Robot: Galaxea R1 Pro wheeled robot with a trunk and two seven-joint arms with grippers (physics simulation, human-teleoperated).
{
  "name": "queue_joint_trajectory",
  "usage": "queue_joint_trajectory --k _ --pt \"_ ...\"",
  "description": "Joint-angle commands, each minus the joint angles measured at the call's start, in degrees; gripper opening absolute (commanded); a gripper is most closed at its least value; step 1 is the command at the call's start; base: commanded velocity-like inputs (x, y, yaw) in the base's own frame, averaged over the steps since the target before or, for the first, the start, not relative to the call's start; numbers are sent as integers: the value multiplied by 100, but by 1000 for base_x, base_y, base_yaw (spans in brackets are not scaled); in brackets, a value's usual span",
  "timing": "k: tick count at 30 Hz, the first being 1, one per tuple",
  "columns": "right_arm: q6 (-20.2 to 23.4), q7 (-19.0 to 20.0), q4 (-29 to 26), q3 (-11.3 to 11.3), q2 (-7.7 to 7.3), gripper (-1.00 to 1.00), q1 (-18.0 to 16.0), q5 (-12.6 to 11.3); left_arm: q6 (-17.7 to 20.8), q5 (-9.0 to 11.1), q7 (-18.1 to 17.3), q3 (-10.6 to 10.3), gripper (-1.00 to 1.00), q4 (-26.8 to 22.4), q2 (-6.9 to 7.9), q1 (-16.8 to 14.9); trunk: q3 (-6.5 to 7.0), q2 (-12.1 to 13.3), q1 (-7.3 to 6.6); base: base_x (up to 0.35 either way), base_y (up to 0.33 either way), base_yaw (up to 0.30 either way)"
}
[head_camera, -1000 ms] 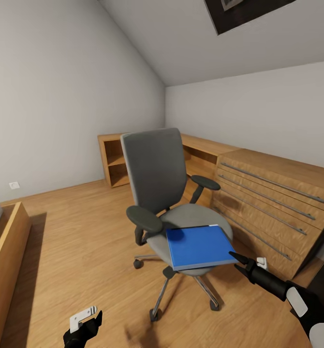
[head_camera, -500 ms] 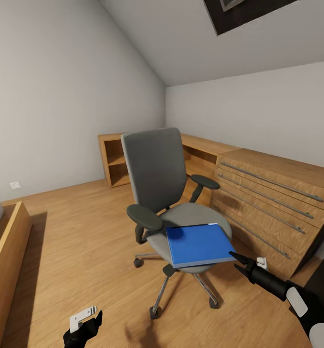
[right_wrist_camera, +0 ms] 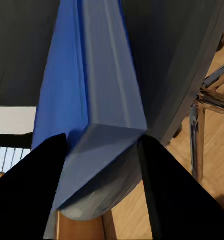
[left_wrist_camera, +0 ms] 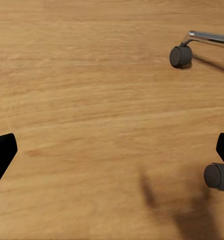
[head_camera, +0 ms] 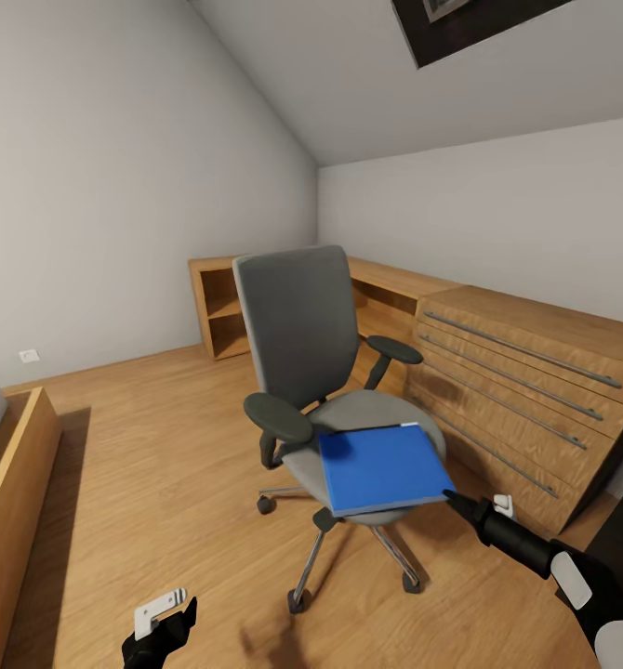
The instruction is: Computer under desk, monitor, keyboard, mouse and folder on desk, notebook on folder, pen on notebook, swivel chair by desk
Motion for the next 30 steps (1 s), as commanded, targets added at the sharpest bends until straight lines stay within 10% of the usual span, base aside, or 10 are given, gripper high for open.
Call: queue_joint_trajectory --k 1,20,30 --pt "42 3 6 -3 1 -100 -5 -16 -12 -35 -44 48 100 0 -6 -6 -6 -2 -1 0 0 0" --pt "39 3 0 -7 -7 -100 -3 -16 -17 -35 -44 48 100 0 -13 -6 -6 -2 -1 0 0 0" --pt "39 12 1 -6 -14 -100 -3 -16 -22 -41 -44 48 100 0 -13 -6 174 399 -221 0 0 0"
